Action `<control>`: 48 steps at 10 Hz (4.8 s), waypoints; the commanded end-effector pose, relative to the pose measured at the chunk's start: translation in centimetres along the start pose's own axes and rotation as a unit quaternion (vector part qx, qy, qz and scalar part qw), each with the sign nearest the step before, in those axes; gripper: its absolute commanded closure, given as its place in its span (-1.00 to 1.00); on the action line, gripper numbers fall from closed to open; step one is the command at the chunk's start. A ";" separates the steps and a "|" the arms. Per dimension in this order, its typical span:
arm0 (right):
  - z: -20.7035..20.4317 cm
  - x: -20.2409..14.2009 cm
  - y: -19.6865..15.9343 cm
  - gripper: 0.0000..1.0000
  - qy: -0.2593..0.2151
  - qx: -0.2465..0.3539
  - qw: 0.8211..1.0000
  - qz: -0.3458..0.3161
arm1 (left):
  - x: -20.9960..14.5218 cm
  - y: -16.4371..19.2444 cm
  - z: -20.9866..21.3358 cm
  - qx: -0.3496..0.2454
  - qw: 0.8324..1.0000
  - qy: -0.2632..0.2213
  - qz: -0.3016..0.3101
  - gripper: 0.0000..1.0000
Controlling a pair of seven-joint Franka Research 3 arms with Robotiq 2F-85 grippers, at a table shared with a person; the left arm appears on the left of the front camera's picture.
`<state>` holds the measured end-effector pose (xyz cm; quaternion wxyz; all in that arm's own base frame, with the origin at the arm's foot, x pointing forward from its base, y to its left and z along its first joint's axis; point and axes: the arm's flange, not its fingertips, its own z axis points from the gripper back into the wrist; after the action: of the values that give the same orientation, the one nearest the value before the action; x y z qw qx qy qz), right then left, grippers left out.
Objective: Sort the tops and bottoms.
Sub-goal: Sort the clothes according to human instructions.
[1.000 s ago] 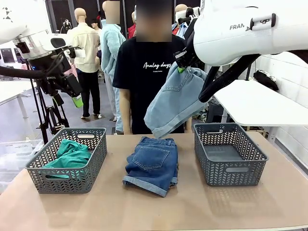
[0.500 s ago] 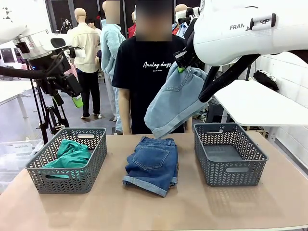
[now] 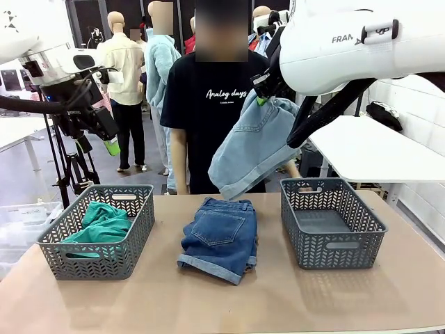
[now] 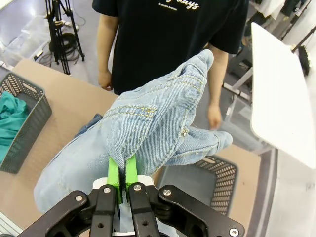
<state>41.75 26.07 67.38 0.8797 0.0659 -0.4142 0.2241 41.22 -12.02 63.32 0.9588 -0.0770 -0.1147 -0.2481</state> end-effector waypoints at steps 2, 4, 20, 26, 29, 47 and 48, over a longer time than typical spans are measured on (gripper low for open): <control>0.4 0.1 -0.1 1.00 -0.006 -0.001 1.000 0.001 | 0.0 0.0 0.1 0.001 1.000 -0.003 0.006 -1.00; 0.4 0.1 -0.1 1.00 -0.006 -0.001 1.000 0.001 | 0.0 0.0 0.1 0.001 1.000 -0.003 0.006 -1.00; 0.0 0.0 0.0 1.00 0.000 0.000 1.000 0.000 | 0.0 0.0 0.1 0.001 1.000 -0.003 0.006 -1.00; 5.5 -1.9 -10.2 1.00 0.012 -0.138 0.986 -0.089 | 0.0 0.0 0.1 0.001 1.000 -0.003 0.006 -1.00; 1.5 -7.2 -12.3 1.00 0.091 -0.145 0.976 -0.134 | 0.0 0.0 0.1 0.001 1.000 -0.003 0.006 -1.00; -18.4 -16.9 -17.4 1.00 0.296 0.027 0.923 -0.245 | 0.0 0.0 0.1 0.001 1.000 -0.003 0.006 -1.00; -18.7 -17.2 -16.9 1.00 0.302 0.049 0.920 -0.245 | 0.0 0.0 0.1 0.001 1.000 -0.003 0.006 -1.00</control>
<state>52.51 10.95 42.97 0.9880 0.1124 -0.1045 0.0179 41.22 -12.02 63.31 0.9589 -0.0769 -0.1146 -0.2481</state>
